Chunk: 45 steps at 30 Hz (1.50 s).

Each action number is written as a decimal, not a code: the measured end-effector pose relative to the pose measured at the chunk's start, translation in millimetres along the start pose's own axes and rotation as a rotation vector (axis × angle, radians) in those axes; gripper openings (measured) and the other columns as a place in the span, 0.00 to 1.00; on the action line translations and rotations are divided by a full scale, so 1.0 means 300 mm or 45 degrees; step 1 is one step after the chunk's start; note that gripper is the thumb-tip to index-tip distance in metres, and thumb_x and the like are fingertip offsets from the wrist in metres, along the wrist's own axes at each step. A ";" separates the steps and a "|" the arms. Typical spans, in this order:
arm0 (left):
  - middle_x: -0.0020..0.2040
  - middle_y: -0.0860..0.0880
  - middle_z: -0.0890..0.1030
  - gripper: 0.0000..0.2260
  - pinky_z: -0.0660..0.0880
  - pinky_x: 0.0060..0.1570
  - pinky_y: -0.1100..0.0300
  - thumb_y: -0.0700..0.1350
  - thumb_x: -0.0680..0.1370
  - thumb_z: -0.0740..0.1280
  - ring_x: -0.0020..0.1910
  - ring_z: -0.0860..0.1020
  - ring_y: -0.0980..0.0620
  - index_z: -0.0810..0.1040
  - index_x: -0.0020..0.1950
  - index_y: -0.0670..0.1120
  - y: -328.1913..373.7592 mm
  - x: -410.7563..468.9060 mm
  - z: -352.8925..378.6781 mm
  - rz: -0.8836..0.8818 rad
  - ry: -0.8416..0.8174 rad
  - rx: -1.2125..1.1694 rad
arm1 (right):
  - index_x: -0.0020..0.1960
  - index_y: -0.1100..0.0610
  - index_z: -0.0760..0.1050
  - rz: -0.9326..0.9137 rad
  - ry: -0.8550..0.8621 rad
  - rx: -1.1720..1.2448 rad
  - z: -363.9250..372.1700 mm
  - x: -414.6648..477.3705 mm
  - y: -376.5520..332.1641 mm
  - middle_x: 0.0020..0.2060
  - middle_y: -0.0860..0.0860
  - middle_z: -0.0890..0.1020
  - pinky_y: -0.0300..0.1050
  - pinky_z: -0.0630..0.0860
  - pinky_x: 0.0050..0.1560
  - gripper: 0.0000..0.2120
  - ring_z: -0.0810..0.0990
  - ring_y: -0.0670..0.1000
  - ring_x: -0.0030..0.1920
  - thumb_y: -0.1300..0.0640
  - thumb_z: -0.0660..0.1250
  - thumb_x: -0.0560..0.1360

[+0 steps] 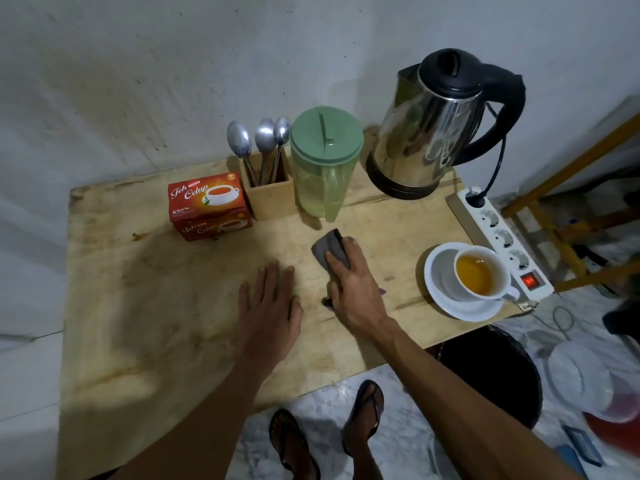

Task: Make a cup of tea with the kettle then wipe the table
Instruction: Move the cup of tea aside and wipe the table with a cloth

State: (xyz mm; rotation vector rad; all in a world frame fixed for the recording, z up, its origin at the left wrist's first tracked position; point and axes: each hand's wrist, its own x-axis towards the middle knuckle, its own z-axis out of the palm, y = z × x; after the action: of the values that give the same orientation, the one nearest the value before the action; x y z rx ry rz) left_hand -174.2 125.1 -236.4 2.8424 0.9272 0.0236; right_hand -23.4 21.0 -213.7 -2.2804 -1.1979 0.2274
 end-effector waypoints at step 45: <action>0.77 0.43 0.64 0.25 0.58 0.70 0.38 0.50 0.77 0.53 0.76 0.62 0.42 0.65 0.75 0.48 -0.003 0.004 0.011 -0.003 0.052 -0.140 | 0.71 0.62 0.69 0.377 0.111 -0.144 -0.088 -0.226 0.098 0.76 0.64 0.60 0.60 0.70 0.68 0.25 0.59 0.66 0.75 0.56 0.55 0.76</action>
State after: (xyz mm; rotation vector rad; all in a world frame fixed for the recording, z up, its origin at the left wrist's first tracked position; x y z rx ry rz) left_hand -173.5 126.1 -239.9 2.7491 0.9078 0.1290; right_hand -32.1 -56.9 -214.4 -2.5348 -0.8457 0.1705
